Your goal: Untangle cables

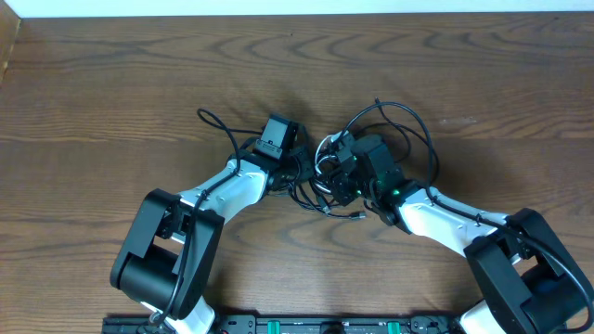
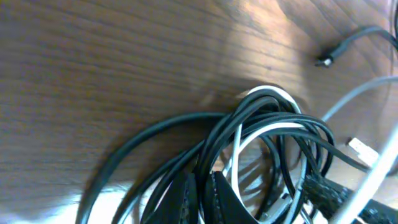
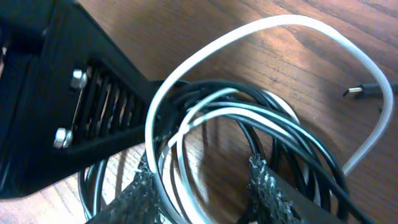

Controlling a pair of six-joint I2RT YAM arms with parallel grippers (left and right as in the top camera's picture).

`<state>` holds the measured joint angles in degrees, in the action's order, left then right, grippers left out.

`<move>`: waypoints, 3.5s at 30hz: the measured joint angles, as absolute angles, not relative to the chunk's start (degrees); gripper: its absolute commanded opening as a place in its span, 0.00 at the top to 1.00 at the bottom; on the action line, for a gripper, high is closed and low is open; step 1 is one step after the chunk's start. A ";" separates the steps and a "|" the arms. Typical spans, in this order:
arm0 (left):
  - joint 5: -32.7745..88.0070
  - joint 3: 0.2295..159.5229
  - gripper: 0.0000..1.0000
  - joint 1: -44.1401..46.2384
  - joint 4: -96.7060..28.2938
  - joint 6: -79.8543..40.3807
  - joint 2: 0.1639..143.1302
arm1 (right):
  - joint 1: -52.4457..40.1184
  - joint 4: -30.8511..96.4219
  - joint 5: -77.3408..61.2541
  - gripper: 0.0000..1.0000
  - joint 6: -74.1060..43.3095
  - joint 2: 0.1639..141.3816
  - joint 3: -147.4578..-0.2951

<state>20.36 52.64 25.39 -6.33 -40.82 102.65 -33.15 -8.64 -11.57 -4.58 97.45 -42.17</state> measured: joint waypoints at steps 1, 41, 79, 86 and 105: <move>20.99 52.64 0.92 25.39 -6.15 -40.38 102.65 | -33.15 -8.64 -11.55 0.57 -4.47 97.51 -42.17; 29.67 52.64 0.92 22.28 -1.10 -46.89 102.67 | -32.97 -1.50 -10.02 0.64 -5.39 100.68 -46.06; 17.69 52.73 0.92 21.15 -8.86 -51.66 102.76 | -11.25 14.24 -23.99 0.99 -12.47 79.20 -55.53; 8.91 52.80 0.92 21.12 -10.31 -50.76 102.54 | 2.55 19.29 -26.50 0.99 -13.28 68.62 -55.88; 5.61 52.82 0.92 21.12 -10.28 -49.82 102.48 | -3.31 32.38 -27.22 0.61 -13.19 74.15 -55.77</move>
